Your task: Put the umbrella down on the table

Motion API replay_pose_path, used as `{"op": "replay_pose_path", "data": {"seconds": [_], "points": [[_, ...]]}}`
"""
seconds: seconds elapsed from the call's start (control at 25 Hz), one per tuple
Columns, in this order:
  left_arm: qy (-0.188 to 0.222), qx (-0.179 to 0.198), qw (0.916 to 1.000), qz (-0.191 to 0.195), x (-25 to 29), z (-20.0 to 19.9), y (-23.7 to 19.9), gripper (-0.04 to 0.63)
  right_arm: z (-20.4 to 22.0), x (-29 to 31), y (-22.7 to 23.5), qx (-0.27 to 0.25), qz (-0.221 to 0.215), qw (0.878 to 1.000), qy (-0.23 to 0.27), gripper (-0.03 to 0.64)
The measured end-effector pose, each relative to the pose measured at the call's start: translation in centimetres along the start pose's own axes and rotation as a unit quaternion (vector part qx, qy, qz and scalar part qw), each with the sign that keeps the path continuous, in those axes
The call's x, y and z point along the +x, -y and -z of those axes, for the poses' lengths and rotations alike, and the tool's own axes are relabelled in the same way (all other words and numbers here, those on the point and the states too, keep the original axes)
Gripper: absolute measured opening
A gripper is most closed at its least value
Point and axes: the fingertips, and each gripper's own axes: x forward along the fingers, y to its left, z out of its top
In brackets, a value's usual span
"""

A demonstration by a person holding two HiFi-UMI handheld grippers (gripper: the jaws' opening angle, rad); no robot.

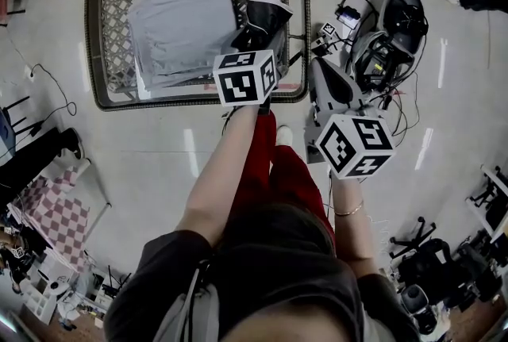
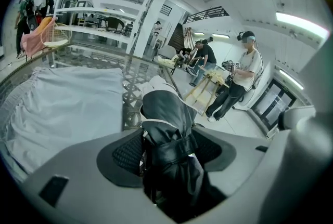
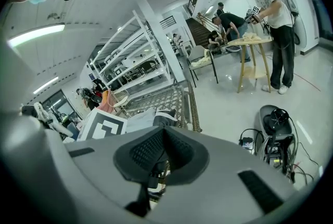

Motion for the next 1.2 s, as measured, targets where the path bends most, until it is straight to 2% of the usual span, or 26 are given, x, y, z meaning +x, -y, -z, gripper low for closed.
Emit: {"op": "replay_pose_path", "data": {"seconds": [0.4,1.0,1.2], "points": [[0.053,0.002,0.9986,-0.004,-3.0,-2.8,0.0,0.269,-0.4,-0.8,-1.2,-0.01,-0.009,1.0,0.01,0.018],[0.113,0.0,0.9936,0.011,-9.5,-4.1,0.5,0.045,-1.2,-2.6,-3.3,-0.028,-0.03,0.999,0.034,0.018],[0.134,-0.004,0.9908,0.019,-12.0,-4.5,1.0,0.014,-1.5,-3.7,-3.8,-0.034,-0.037,0.998,0.046,0.018]]}}
